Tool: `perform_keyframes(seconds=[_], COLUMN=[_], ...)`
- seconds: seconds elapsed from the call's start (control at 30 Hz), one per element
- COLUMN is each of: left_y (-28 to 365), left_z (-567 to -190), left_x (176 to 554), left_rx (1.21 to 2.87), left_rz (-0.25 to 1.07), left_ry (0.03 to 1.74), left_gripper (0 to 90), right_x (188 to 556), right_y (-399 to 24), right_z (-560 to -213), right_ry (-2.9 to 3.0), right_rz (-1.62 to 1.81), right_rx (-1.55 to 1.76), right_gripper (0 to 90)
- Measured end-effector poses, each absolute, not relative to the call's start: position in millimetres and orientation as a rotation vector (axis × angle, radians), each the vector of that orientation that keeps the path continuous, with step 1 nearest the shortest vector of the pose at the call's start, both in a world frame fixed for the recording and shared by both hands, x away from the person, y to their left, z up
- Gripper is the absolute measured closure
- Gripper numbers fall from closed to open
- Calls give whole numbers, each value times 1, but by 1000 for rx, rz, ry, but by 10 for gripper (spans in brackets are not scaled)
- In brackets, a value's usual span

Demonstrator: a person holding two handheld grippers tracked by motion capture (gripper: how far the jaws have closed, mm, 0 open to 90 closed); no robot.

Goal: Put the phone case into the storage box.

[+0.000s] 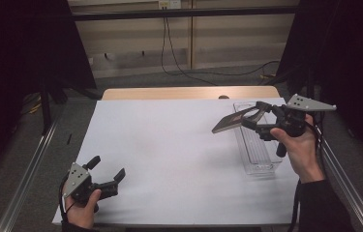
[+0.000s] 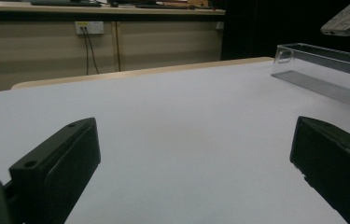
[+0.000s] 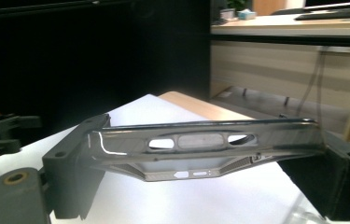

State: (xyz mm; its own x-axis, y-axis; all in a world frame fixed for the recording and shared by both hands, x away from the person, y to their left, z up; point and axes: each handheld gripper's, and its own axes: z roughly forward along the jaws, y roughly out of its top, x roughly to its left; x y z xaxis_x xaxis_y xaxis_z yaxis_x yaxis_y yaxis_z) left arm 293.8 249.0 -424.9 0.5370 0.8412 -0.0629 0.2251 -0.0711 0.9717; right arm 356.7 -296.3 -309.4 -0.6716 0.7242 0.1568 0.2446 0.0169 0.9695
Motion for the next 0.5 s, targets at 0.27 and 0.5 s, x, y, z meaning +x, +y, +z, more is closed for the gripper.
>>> perform_keyframes(seconds=[0.27, 0.5], left_y=[247, 248], left_z=[-422, -423], left_x=[292, 293], left_rx=[1590, 1594], left_rz=[654, 678], left_ry=[931, 945], left_gripper=[27, 26], right_x=[367, 377], right_y=[-317, -336], right_z=[-302, -303], right_ry=[1840, 1796], right_rz=[1634, 1560], right_rx=[1111, 1207], right_gripper=[117, 117])
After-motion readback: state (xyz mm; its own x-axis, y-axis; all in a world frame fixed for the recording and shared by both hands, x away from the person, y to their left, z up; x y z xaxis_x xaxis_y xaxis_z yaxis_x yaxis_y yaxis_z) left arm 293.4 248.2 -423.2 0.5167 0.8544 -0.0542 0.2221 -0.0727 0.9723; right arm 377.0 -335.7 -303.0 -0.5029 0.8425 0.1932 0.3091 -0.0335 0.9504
